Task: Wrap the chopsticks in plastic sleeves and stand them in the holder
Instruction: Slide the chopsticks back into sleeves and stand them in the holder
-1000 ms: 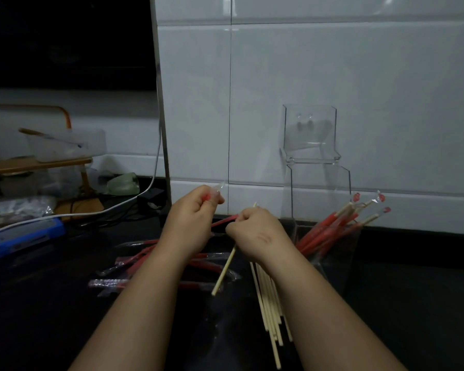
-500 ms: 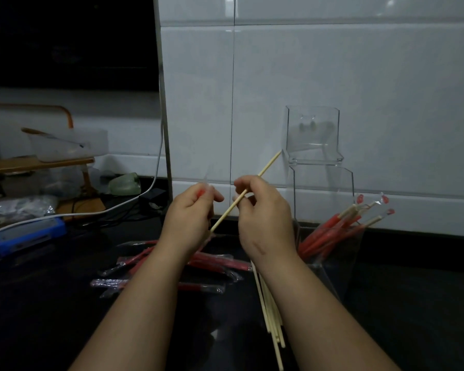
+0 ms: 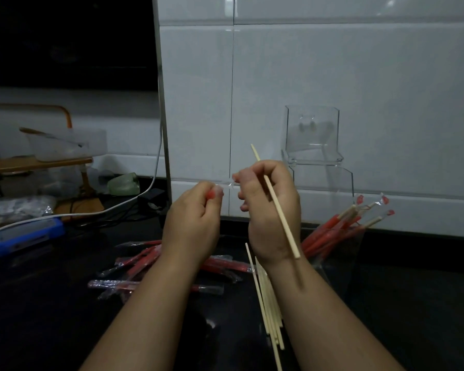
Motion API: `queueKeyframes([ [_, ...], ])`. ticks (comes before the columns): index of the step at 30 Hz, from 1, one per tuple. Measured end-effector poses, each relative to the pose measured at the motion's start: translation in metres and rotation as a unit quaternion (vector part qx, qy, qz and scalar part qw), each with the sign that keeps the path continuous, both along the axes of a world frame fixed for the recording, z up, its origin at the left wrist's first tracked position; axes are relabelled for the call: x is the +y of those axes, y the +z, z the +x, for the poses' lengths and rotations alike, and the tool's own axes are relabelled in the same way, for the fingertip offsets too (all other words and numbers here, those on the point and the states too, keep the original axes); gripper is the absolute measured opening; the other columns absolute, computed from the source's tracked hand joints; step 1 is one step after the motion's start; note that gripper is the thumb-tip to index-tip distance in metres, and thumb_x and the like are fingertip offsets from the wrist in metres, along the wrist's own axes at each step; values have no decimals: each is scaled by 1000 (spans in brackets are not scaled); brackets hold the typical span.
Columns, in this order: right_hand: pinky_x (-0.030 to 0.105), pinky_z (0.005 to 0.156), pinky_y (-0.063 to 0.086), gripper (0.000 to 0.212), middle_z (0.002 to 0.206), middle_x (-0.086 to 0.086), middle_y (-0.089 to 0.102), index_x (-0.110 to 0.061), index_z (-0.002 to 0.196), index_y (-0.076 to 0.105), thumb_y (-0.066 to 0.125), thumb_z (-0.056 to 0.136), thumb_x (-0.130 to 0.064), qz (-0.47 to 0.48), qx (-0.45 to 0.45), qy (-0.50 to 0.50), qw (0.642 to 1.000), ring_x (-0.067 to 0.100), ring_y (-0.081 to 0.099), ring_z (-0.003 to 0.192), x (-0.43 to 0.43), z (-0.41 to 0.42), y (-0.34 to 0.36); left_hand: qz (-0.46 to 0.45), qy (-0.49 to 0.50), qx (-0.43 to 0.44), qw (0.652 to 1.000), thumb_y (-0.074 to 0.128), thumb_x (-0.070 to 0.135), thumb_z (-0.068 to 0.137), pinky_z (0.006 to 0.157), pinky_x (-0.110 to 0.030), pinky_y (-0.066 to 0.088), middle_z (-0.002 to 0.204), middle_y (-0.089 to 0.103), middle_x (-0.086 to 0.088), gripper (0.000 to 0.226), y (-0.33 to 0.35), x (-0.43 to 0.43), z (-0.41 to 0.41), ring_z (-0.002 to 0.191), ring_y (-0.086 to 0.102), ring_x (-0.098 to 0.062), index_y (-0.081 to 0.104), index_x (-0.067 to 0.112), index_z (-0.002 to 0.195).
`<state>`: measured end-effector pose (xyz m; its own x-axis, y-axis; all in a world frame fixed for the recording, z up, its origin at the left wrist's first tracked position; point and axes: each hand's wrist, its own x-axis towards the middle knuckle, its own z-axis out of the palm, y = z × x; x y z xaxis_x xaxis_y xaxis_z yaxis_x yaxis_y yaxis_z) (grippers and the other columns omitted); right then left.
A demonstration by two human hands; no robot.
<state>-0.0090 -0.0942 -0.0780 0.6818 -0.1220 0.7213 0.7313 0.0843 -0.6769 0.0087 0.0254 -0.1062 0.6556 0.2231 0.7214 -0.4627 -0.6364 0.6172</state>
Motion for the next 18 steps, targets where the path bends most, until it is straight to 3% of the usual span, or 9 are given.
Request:
queueKeyframes([
  [3, 19, 58, 46, 20, 74, -8, 64, -24, 83, 55, 74, 80, -22, -25, 1, -11, 1000, 5, 55, 62, 4, 1, -1, 44, 19, 8, 999, 38, 43, 95, 64, -41, 47, 80, 64, 2, 35, -1, -2, 1, 77, 59, -20, 62, 18, 90],
  [5, 14, 62, 47, 28, 76, -6, 68, -28, 79, 53, 73, 82, -7, -25, 17, -53, 998, 4, 62, 66, 4, 4, -2, 47, 15, 8, 999, 48, 32, 97, 58, -34, 39, 73, 57, 4, 22, -1, -2, 0, 71, 54, -16, 54, 25, 76],
  [8, 24, 72, 53, 32, 80, -5, 70, -29, 79, 53, 69, 84, -2, 9, 33, -92, 995, 9, 68, 75, 0, 9, -2, 41, -19, 17, 999, 59, 23, 87, 56, -27, 34, 73, 51, 9, 14, 1, -4, -3, 68, 50, -6, 53, 33, 80],
  [11, 34, 78, 59, 32, 82, -5, 70, -25, 83, 54, 66, 85, 4, 49, 36, -87, 994, 12, 69, 80, -5, 12, 1, -18, -84, -1, 996, 54, 37, 83, 61, -24, 39, 77, 54, 12, 11, 0, -4, -3, 71, 52, -5, 59, 34, 92],
  [13, 36, 77, 60, 31, 80, -6, 70, -23, 82, 54, 65, 85, 6, 64, 38, -80, 994, 13, 69, 78, -5, 11, 3, -49, -104, -15, 993, 49, 47, 88, 63, -30, 39, 75, 55, 11, 19, -1, -4, -1, 70, 51, -7, 59, 31, 87],
  [16, 44, 72, 58, 30, 72, -6, 68, -26, 77, 53, 69, 86, -2, 64, 35, -107, 992, 16, 68, 72, -4, 10, 4, -80, -124, -10, 989, 48, 40, 92, 64, -37, 40, 73, 54, -1, 27, 0, -4, 0, 68, 48, -11, 56, 18, 78],
  [18, 46, 72, 57, 30, 75, 0, 69, -28, 75, 51, 69, 87, -7, 54, 23, -127, 990, 16, 69, 74, -3, 8, 4, -66, -121, -17, 990, 48, 39, 90, 68, -36, 41, 75, 56, 1, 30, 1, -2, 0, 72, 51, -10, 57, 17, 72],
])
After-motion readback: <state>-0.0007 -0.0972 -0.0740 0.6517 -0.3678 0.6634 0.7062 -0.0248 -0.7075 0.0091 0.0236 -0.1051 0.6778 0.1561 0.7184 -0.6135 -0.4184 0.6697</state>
